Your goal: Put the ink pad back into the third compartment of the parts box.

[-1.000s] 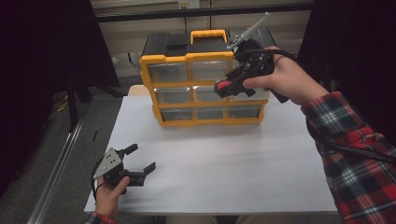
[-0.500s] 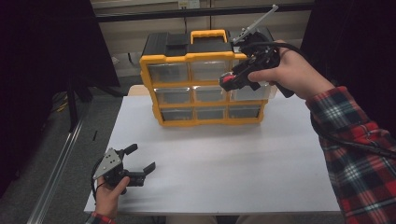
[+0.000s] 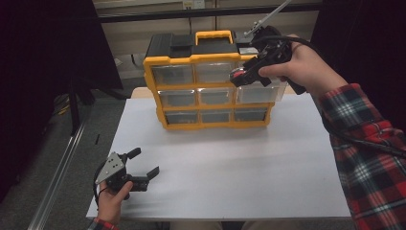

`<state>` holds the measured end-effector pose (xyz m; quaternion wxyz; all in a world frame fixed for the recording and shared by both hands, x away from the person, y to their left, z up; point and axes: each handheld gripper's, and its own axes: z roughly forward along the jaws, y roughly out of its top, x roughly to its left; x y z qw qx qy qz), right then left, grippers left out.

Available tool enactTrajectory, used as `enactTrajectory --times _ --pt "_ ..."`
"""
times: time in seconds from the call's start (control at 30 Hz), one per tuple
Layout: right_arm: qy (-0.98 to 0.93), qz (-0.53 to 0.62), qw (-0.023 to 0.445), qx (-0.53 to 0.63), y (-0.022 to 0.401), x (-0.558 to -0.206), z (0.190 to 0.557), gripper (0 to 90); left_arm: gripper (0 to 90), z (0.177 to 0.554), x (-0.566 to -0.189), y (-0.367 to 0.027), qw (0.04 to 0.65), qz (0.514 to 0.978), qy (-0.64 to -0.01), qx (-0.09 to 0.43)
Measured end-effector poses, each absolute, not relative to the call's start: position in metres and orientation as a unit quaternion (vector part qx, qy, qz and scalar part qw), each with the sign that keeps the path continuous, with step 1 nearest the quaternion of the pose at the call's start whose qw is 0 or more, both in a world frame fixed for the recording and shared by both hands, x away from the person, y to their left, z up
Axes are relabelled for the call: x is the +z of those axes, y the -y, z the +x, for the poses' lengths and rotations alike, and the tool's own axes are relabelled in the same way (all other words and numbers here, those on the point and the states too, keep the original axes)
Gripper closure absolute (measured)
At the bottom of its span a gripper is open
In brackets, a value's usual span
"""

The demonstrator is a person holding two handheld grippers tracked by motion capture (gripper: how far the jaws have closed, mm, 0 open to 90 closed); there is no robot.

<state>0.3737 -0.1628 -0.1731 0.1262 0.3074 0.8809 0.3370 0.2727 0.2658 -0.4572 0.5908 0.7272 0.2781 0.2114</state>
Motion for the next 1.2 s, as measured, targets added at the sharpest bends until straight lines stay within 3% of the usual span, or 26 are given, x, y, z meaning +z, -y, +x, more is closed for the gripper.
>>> enactTrajectory --times 1.2 --pt "-0.869 0.341 0.147 0.328 0.183 -0.179 0.394 30.1 2.0 0.271 -0.457 -0.267 0.593 0.724 -0.284 0.211"
